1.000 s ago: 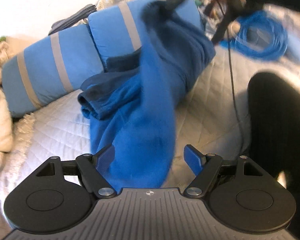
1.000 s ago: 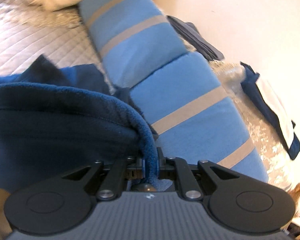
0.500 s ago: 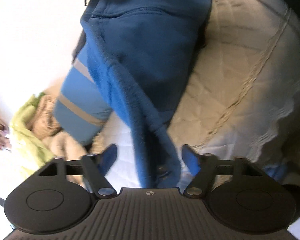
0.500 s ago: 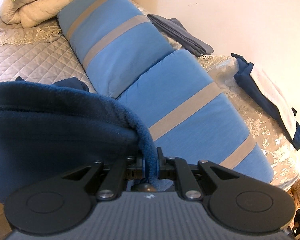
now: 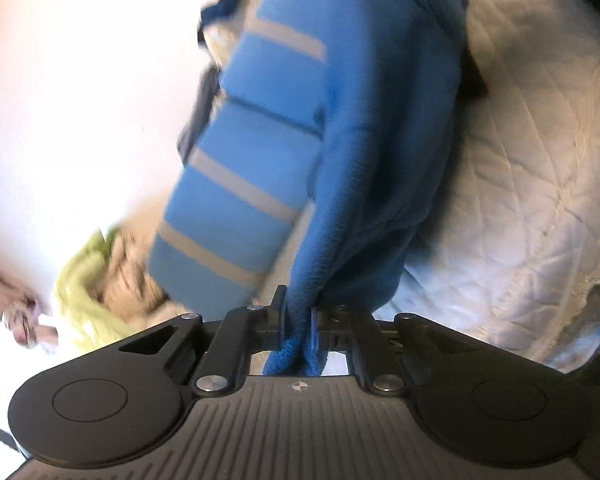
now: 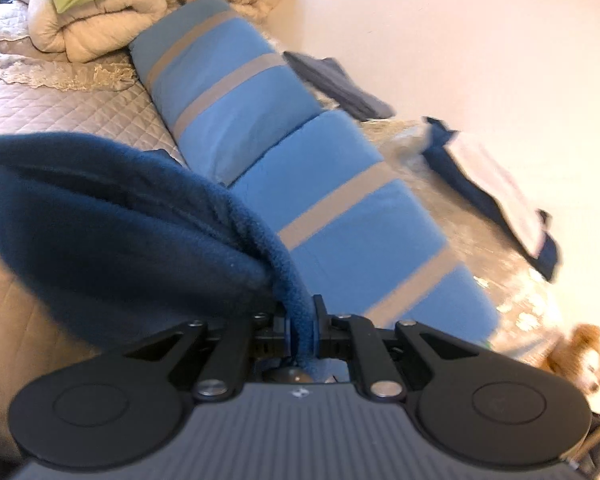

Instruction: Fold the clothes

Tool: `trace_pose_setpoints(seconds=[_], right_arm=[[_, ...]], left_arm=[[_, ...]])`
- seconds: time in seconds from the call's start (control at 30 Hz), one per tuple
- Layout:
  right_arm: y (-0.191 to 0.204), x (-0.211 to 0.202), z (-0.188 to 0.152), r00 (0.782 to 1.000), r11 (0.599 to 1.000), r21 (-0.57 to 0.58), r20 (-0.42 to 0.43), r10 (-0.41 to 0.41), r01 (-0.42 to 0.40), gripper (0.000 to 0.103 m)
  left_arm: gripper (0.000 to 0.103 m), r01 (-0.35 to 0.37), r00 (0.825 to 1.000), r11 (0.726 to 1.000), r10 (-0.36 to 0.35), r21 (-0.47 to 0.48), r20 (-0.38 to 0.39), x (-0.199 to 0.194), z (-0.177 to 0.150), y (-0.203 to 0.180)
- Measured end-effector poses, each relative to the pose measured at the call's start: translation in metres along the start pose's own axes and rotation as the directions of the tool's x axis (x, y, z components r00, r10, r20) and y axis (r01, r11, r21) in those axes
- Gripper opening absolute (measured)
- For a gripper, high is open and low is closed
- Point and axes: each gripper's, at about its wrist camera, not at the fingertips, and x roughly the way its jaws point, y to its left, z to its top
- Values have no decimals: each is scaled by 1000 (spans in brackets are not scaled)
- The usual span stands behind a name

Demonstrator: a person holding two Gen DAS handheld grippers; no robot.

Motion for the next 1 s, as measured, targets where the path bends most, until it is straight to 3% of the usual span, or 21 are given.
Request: trace_pose_setpoints(seconds=[0.13, 0.2, 0.33, 0.47, 0.77, 0.9, 1.0], right_arm=[[6, -77, -53, 1000, 999, 53, -15, -5, 6, 10], [12, -106, -75, 998, 996, 83, -56, 39, -34, 10], [46, -140, -113, 986, 992, 94, -135, 95, -83, 9], [79, -140, -143, 967, 985, 99, -199, 162, -144, 8], [99, -164, -163, 936, 959, 158, -229, 267, -235, 8], [90, -181, -161, 933, 952, 191, -228, 279, -239, 8], [79, -175, -154, 944, 958, 189, -213, 253, -214, 8]], left_arm=[[6, -21, 997, 1000, 20, 7, 75, -24, 2, 20], [6, -28, 995, 999, 26, 16, 99, -35, 3, 24], [6, 59, 993, 995, -67, 86, 93, -46, -3, 11], [5, 159, 984, 977, -168, 144, 55, -52, -15, -13], [4, 277, 961, 959, -276, 65, -27, -93, -27, -10], [5, 272, 962, 961, -273, 46, 15, -90, -18, 11], [5, 250, 967, 968, -250, 7, 56, -74, -4, 32]])
